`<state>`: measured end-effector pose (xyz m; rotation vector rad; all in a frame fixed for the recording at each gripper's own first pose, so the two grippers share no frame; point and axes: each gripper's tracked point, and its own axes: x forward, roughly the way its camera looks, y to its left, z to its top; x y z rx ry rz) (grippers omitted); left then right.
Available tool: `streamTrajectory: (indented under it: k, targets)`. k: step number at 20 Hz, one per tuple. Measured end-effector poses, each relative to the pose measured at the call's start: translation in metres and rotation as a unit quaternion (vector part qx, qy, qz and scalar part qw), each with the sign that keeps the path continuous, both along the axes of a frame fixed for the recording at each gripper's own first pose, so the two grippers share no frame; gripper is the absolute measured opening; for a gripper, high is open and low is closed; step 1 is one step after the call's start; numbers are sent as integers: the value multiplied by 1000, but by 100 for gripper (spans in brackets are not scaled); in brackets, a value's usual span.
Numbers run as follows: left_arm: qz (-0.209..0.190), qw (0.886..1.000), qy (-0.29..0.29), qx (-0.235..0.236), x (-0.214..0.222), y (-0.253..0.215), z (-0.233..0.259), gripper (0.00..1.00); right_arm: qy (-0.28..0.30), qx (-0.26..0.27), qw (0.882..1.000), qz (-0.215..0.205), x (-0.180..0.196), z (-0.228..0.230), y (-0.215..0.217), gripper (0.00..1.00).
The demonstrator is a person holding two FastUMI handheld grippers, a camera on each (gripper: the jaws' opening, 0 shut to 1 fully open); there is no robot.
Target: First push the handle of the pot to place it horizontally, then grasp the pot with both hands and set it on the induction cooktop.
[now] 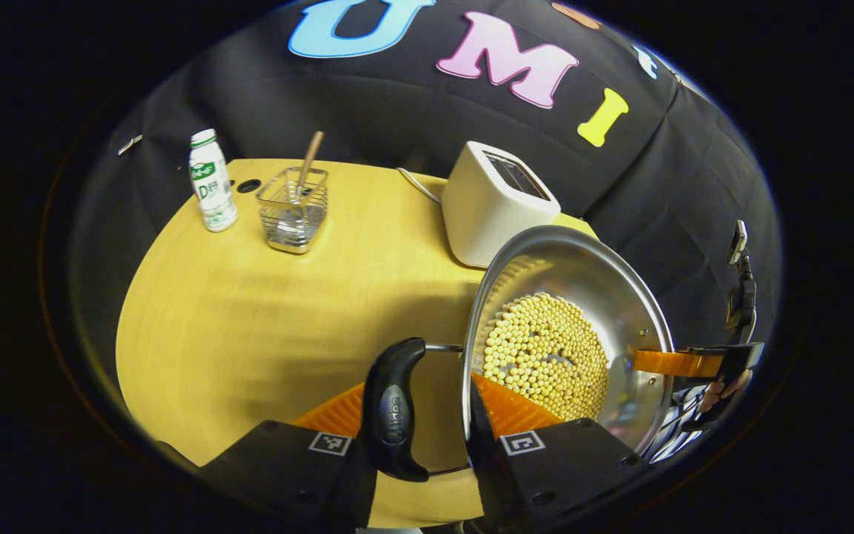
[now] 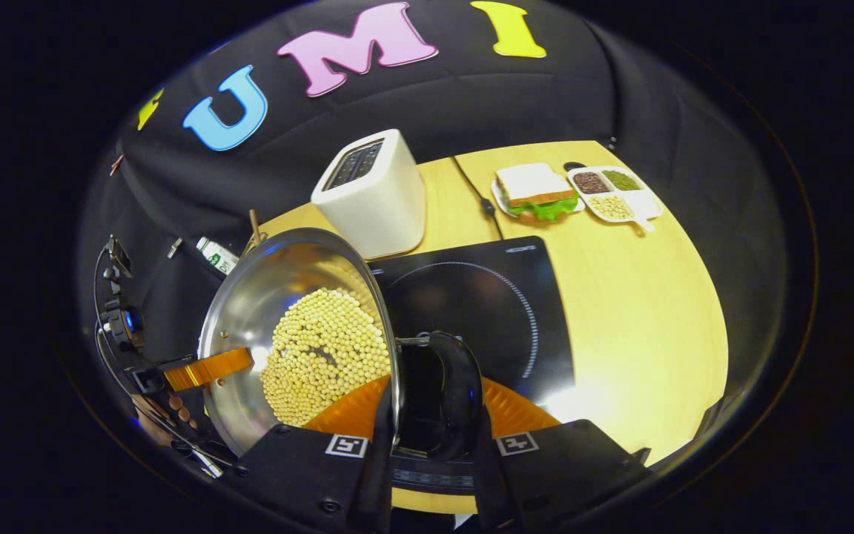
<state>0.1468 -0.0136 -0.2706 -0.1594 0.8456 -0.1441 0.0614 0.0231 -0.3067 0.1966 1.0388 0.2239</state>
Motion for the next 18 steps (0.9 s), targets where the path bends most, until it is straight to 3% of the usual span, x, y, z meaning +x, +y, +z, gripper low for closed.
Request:
streamTrajectory:
  k: [9,18]
  targets:
    - [11,1000,-1,-7,32,-71,-29,58,3,-4,1000,-7,41,-25,-71,47]
    - [20,1000,8,1,51,-82,-41,58,23,9,1000,-3,58,-43,-82,48]
